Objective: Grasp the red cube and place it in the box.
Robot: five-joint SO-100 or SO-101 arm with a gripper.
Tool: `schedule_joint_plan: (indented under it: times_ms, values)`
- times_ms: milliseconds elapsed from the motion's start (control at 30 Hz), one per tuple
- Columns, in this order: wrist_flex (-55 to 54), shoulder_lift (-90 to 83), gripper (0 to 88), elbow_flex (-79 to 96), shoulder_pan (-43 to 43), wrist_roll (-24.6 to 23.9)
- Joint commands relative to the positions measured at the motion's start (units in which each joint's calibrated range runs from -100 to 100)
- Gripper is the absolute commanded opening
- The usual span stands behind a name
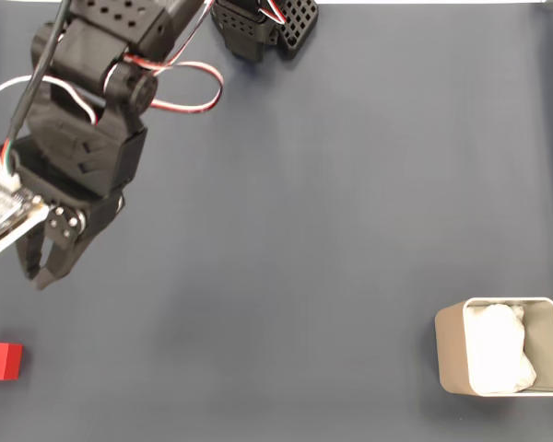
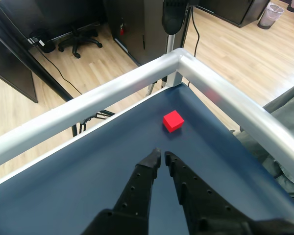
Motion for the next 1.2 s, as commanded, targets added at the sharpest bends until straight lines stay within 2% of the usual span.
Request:
schedule_joint_plan:
  times_ms: [0, 300, 767, 1167]
  values:
    - [0.1, 2.8, 0.2, -7.9, 0.7, -0.1]
    - [0.1, 13.8, 2.2, -20.1, 0.6, 0.1]
    - [0.4, 28.6, 25.3, -36.9, 4.5, -0.4]
    - [0.4, 39.6, 37.0, -47.6, 8.1, 1.7]
